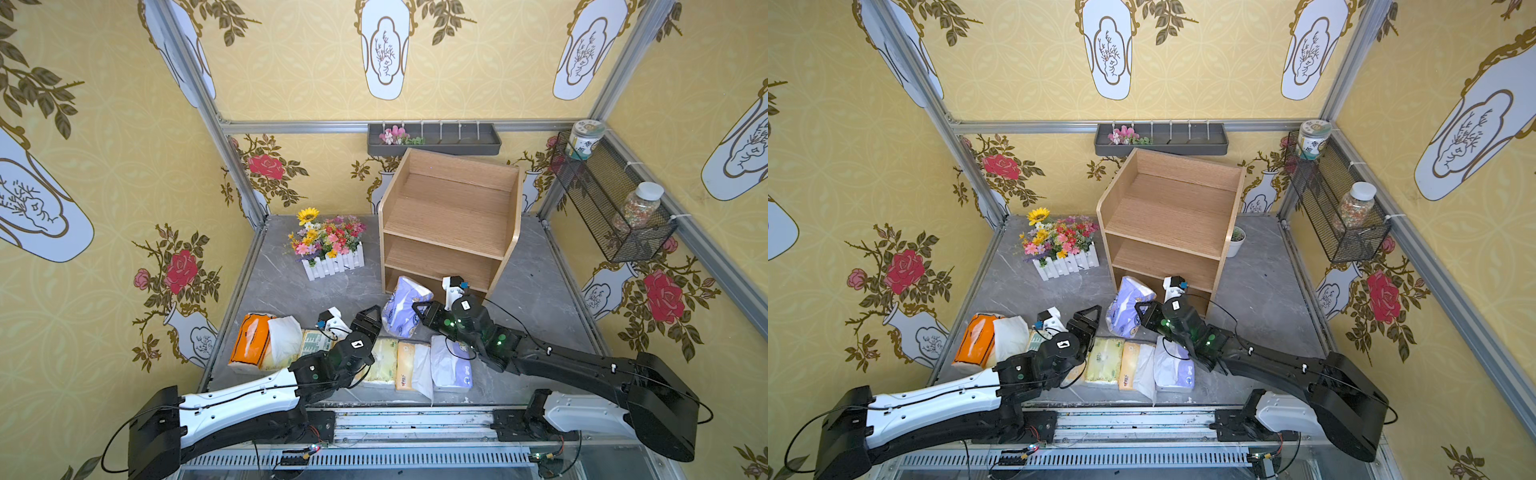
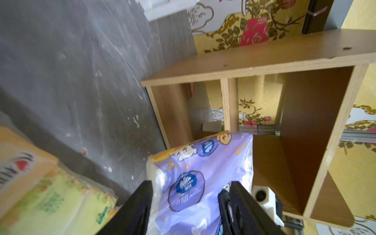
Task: Remove the tissue boxes from the shelf
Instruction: Pick up a box of tissues from the shelf, then place the box of tissues at the center of the board.
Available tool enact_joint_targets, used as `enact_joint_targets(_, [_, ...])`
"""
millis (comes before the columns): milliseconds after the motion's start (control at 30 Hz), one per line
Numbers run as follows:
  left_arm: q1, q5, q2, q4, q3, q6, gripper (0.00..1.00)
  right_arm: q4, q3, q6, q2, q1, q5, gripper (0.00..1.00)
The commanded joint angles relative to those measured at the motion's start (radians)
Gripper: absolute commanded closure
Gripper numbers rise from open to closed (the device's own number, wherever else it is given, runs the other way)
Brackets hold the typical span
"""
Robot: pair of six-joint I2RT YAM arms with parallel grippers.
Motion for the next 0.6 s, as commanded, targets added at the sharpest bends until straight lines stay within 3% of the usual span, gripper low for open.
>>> enact_joint_targets(0, [0.008, -0.13, -0.035, -0.206, 0.024, 0.142, 0.34, -0.042, 0.066, -0.085, 0.063, 0.011, -0.047, 0.81])
enact_joint_targets(300, [0.148, 0.012, -0.148, -0.168, -0.022, 0.27, 0.35, -0.082, 0.229, -0.181, 0.258, 0.013, -0.081, 0.8])
enact_joint_targets(567, [0.17, 0.021, -0.198, -0.19, -0.041, 0.266, 0.39, -0.04, 0.346, -0.183, 0.423, 0.014, -0.098, 0.81])
